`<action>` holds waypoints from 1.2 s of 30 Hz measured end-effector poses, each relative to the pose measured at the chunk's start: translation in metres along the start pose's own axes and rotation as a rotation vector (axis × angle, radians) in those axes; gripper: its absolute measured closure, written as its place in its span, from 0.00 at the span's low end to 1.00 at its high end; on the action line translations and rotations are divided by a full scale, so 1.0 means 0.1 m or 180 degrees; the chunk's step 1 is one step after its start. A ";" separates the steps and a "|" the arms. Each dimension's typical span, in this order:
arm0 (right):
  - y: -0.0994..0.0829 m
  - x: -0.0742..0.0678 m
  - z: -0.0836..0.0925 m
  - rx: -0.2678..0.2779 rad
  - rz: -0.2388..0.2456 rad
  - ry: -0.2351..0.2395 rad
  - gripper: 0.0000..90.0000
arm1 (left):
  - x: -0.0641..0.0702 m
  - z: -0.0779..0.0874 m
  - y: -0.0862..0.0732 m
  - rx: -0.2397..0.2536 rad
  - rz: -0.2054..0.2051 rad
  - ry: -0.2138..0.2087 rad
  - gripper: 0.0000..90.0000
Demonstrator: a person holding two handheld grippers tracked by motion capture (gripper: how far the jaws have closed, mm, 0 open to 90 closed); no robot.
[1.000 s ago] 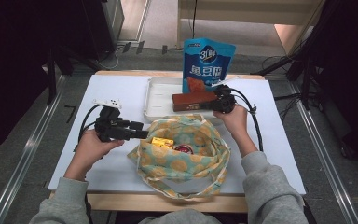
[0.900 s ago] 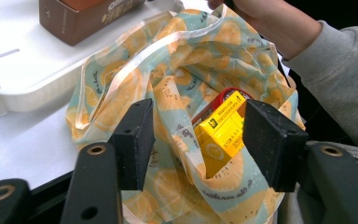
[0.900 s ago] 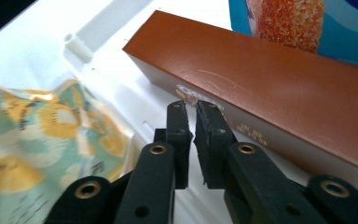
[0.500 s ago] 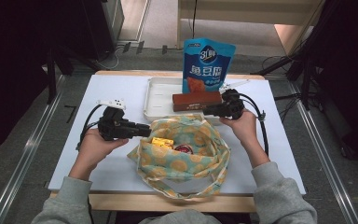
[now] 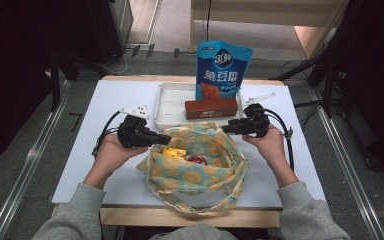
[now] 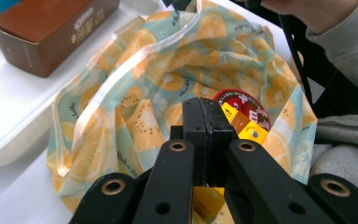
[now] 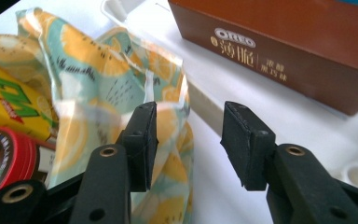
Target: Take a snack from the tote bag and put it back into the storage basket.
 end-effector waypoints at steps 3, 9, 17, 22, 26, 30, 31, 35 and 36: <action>-0.05 0.01 0.09 0.0042 -0.0010 0.0002 0.62 | -0.01 -0.03 -0.03 -0.0022 -0.0028 -0.0028 0.99; -0.16 0.06 0.17 0.0035 -0.0070 -0.0031 0.62 | -0.02 -0.07 -0.08 -0.0022 -0.0020 -0.0055 0.96; -0.24 0.13 0.23 0.0036 -0.0126 -0.0040 0.62 | 0.01 -0.06 -0.11 -0.0050 -0.0039 -0.0078 0.81; -0.28 0.16 0.26 0.0016 -0.0161 -0.0059 0.61 | 0.03 -0.06 -0.16 -0.0064 -0.0065 -0.0082 0.69; -0.32 0.19 0.28 0.0011 -0.0178 -0.0069 0.61 | 0.06 -0.05 -0.19 -0.0047 -0.0071 -0.0161 0.60; -0.34 0.20 0.29 0.0011 -0.0203 -0.0074 0.61 | 0.08 -0.05 -0.20 -0.0028 -0.0080 -0.0225 0.51; -0.34 0.21 0.30 0.0011 -0.0207 -0.0072 0.61 | 0.08 -0.06 -0.20 -0.0026 -0.0088 -0.0242 0.49; -0.36 0.21 0.31 0.0006 -0.0219 -0.0079 0.61 | 0.09 -0.06 -0.22 -0.0010 -0.0108 -0.0265 0.43; -0.36 0.21 0.31 0.0010 -0.0210 -0.0074 0.61 | 0.09 -0.07 -0.22 -0.0007 -0.0109 -0.0264 0.42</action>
Point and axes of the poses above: each handheld gripper's, and its own axes: z roughly backward along the jaws, y roughly out of its top, x roughly to its right, the point moved 3 cm from there along -z, roughly forward along the jaws, and after that the axes turned 15 degrees about -y, right-handed, at the moved point
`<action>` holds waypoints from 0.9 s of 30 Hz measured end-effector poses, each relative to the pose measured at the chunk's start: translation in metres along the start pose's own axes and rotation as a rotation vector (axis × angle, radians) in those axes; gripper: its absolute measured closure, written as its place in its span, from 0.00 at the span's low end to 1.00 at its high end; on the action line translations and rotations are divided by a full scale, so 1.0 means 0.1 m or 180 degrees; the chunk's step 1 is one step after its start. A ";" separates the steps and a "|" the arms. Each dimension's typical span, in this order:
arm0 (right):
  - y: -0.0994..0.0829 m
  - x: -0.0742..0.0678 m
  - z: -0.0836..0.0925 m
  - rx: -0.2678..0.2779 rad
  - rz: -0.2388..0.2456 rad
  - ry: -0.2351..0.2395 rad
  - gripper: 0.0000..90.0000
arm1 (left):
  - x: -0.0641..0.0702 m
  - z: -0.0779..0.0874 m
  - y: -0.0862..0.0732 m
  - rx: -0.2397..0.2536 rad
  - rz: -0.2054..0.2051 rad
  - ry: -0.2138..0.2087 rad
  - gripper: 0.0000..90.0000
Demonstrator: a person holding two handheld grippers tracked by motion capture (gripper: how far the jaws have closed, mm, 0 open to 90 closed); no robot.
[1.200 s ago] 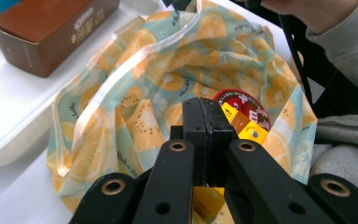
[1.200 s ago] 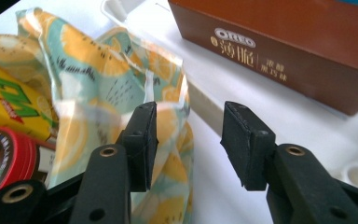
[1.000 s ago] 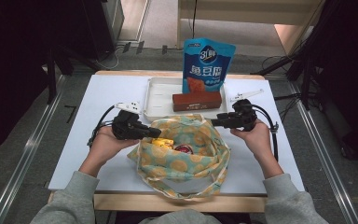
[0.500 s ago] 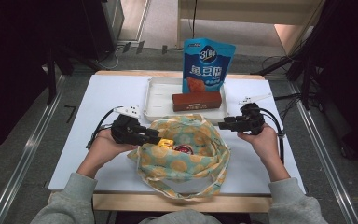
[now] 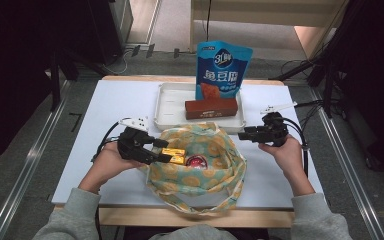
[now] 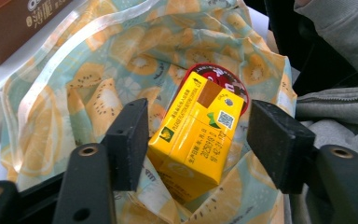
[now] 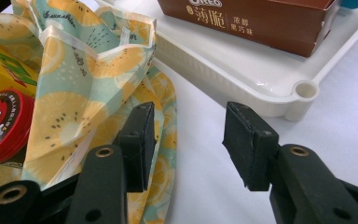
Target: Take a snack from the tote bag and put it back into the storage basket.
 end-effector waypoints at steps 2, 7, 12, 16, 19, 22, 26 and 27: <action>0.00 0.00 0.00 0.0001 0.0003 -0.0001 0.60 | 0.00 -0.01 -0.01 -0.0013 -0.0004 0.0008 0.40; -0.02 0.00 0.00 -0.0024 0.0005 -0.0005 0.60 | 0.00 -0.04 -0.02 -0.0097 0.0020 0.0031 0.35; -0.02 0.01 0.00 -0.0021 -0.0004 0.0004 0.60 | -0.02 -0.07 -0.06 -0.0098 0.0031 0.0038 0.34; -0.03 0.01 -0.01 -0.0034 -0.0009 0.0000 0.60 | -0.03 -0.09 -0.09 -0.0066 -0.0005 0.0058 0.37; -0.03 0.01 -0.02 -0.0033 -0.0020 0.0002 0.60 | -0.04 -0.11 -0.10 -0.0071 -0.0041 0.0085 0.38; -0.04 0.01 -0.02 -0.0027 -0.0018 0.0010 0.60 | -0.05 -0.13 -0.11 -0.0085 -0.0065 0.0115 0.39; -0.04 0.00 -0.03 -0.0031 -0.0017 0.0025 0.59 | -0.06 -0.18 -0.12 -0.0132 -0.0131 0.0128 0.38; -0.04 -0.01 -0.03 -0.0025 -0.0020 0.0030 0.59 | -0.06 -0.18 -0.12 -0.0122 -0.0133 0.0119 0.38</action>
Point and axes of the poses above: each handheld gripper's, and its own axes: z roughly backward along the jaws, y roughly out of its top, x roughly to its right, the point moved 3 cm from there along -z, roughly forward along the jaws, and after that the axes turned 15 degrees about -y, right-handed, at the moved point
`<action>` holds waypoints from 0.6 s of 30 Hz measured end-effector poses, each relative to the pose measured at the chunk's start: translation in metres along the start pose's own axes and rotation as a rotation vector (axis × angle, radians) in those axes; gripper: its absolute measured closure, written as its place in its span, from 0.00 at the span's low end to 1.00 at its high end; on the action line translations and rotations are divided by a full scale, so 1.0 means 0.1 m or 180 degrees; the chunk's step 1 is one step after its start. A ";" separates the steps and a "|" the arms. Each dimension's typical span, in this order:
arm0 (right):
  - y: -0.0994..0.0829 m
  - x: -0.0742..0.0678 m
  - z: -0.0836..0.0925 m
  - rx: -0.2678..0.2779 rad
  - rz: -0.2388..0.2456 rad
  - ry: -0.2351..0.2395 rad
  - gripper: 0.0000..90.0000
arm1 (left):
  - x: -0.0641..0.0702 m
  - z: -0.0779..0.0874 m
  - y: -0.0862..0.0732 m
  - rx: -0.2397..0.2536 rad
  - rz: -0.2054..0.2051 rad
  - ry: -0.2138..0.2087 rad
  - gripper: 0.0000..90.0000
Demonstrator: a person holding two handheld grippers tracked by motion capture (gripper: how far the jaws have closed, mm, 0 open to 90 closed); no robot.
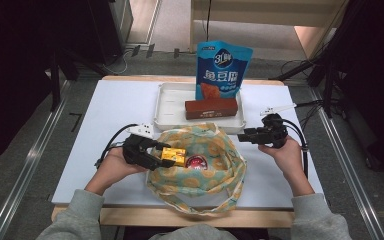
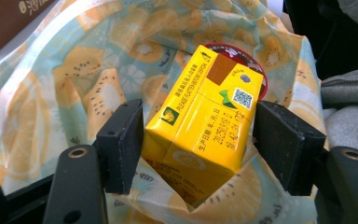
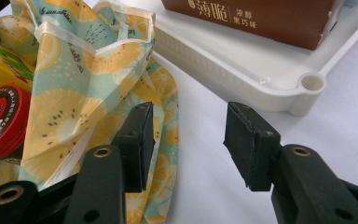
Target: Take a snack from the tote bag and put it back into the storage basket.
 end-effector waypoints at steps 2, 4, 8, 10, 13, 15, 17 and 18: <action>0.00 0.00 0.00 0.0012 0.0006 0.0018 0.59 | -0.01 -0.01 0.00 0.0019 -0.0011 -0.0019 0.38; 0.00 -0.01 -0.01 0.0019 0.0006 0.0020 0.58 | -0.01 -0.03 -0.01 0.0016 -0.0022 -0.0025 0.38; 0.00 -0.01 -0.02 0.0002 0.0000 0.0023 0.58 | -0.02 -0.08 -0.03 -0.0040 -0.0053 0.0011 0.37; 0.00 -0.01 -0.02 0.0003 0.0004 0.0023 0.58 | -0.03 -0.11 -0.03 -0.0062 -0.0081 0.0027 0.37; 0.00 -0.01 -0.02 0.0005 -0.0002 0.0032 0.58 | -0.03 -0.11 -0.03 -0.0054 -0.0062 0.0018 0.39; 0.00 -0.01 -0.03 0.0005 -0.0011 0.0047 0.58 | -0.04 -0.11 -0.03 -0.0046 -0.0048 0.0010 0.42; -0.01 -0.01 -0.03 0.0008 -0.0015 0.0062 0.58 | -0.04 -0.10 -0.03 -0.0028 -0.0017 0.0002 0.46; -0.01 -0.01 -0.03 0.0012 -0.0008 0.0060 0.58 | -0.04 -0.10 -0.03 -0.0029 -0.0020 -0.0011 0.47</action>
Point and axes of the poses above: each handheld gripper's, and its own axes: z roughly backward along the jaws, y roughly out of its top, x roughly to its right, the point moved 3 cm from there along -z, roughly forward along the jaws, and after that the axes turned 15 degrees about -y, right-handed, at the moved point
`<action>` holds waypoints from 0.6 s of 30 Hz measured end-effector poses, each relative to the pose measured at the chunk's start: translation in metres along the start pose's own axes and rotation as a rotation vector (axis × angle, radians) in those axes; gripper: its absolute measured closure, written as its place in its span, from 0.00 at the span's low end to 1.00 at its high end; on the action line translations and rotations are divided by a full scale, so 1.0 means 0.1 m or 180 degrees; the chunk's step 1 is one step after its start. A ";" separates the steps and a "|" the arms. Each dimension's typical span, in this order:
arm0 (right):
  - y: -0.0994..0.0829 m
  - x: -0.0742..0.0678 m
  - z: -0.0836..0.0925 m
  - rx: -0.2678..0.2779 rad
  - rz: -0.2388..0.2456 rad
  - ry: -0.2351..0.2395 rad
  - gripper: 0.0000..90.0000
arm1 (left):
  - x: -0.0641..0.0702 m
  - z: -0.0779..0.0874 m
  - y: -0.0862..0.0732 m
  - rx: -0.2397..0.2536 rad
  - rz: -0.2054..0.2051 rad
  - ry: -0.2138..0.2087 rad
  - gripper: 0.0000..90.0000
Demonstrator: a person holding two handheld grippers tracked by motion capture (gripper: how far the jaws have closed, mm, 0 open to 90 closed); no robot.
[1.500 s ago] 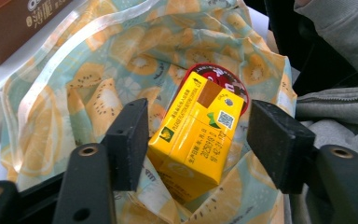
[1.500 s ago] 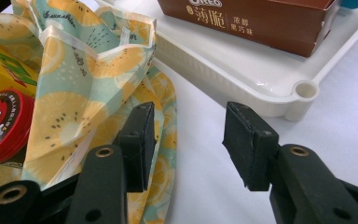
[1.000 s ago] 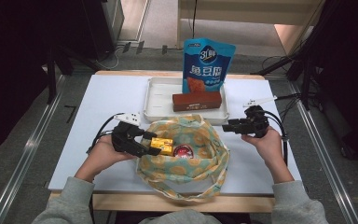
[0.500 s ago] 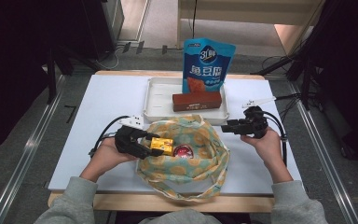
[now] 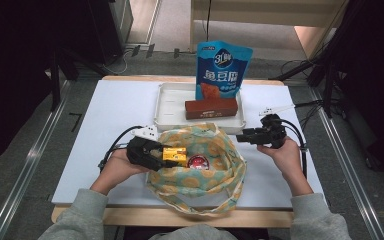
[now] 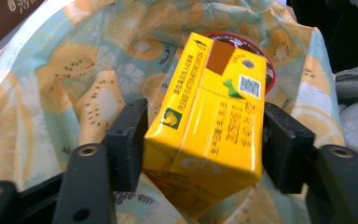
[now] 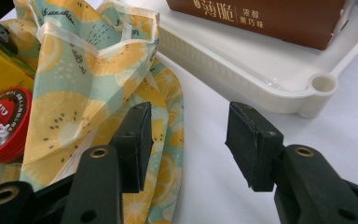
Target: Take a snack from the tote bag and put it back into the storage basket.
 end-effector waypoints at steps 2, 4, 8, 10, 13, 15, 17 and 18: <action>0.00 0.00 0.00 0.0011 0.0020 0.0003 0.57 | 0.00 0.00 0.00 -0.0010 -0.0015 -0.0008 0.49; 0.00 0.00 0.00 0.0016 0.0021 -0.0005 0.57 | 0.01 0.00 0.00 -0.0034 -0.0040 -0.0003 0.50; 0.00 0.00 0.00 -0.0007 0.0025 -0.0029 0.57 | 0.02 0.00 0.01 -0.0055 -0.0040 0.0008 0.51; -0.01 0.00 -0.01 -0.0012 0.0023 -0.0026 0.57 | 0.02 0.00 0.01 -0.0082 -0.0033 0.0017 0.51; -0.01 0.00 -0.02 -0.0016 0.0033 -0.0017 0.57 | 0.02 0.00 0.02 -0.0071 -0.0003 0.0021 0.52; -0.01 0.00 -0.02 -0.0019 0.0045 -0.0017 0.56 | 0.02 0.00 0.02 -0.0069 0.0012 0.0019 0.52; -0.01 -0.01 -0.03 -0.0009 0.0060 -0.0011 0.55 | 0.02 0.00 0.03 -0.0076 0.0038 0.0024 0.52; -0.01 -0.01 -0.03 -0.0013 0.0059 -0.0012 0.55 | 0.02 0.00 0.03 -0.0074 0.0042 0.0022 0.52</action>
Point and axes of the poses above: each handheld gripper's, and its own axes: z roughly backward along the jaws, y roughly out of its top, x roughly to its right, the point moved 3 cm from there along -z, roughly forward along the jaws, and after that the axes turned 15 degrees about -y, right-handed, at the moved point
